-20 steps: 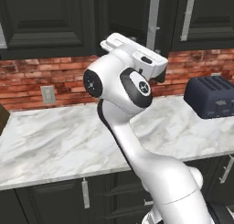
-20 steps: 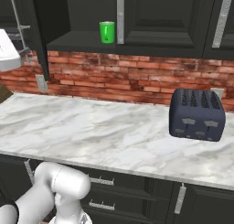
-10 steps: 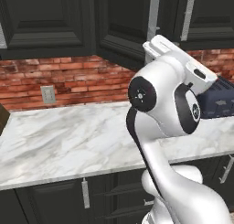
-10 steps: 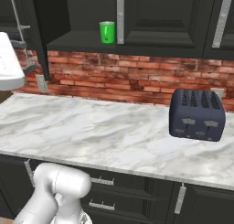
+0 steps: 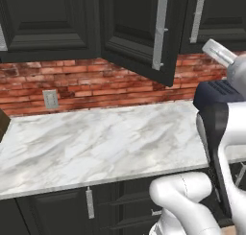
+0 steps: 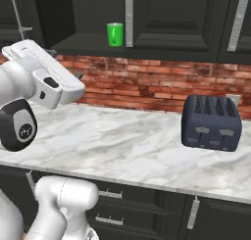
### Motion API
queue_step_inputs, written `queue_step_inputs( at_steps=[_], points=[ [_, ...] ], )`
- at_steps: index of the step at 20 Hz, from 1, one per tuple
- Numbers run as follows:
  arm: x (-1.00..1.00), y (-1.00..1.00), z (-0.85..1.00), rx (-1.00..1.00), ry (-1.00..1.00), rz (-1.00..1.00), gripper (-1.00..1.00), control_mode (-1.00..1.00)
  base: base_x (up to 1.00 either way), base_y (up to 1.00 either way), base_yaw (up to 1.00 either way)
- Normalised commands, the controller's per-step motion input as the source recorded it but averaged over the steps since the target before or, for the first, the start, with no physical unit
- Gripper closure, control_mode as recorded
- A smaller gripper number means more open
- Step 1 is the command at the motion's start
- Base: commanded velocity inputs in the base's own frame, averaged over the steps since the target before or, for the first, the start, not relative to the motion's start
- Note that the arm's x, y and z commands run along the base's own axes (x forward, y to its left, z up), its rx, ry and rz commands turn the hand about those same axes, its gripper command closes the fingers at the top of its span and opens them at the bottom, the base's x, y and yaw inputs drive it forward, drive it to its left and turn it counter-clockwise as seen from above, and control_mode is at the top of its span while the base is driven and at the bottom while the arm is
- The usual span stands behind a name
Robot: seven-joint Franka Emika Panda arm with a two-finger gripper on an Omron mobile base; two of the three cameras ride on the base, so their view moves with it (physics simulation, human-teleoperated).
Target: Open the cabinet directly in front. Then move the beer and the mug to the dining counter with the jar on it.
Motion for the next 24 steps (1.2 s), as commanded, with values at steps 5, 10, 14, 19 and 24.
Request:
queue_step_inputs(
  at_steps=[5, 10, 14, 19, 24],
  points=[
    [0.18, -0.17, -0.09, 0.01, 0.17, 0.56, -1.0, -1.0, 0.0, 0.0, 0.0],
    [0.35, 0.23, -0.2, 0.02, 0.09, 0.45, -1.0, -1.0, 0.0, 0.0, 0.0],
    [0.06, 0.56, -0.13, 0.04, 0.05, 0.46, -1.0, -1.0, 0.0, 0.0, 0.0],
    [0.21, 0.38, -0.13, 0.09, 0.0, 0.34, -1.0, -1.0, 0.0, 0.0, 0.0],
    [0.59, 0.02, 0.0, 0.03, 0.0, 0.18, -1.0, -1.0, 0.0, 0.0, 0.0]
  ],
)
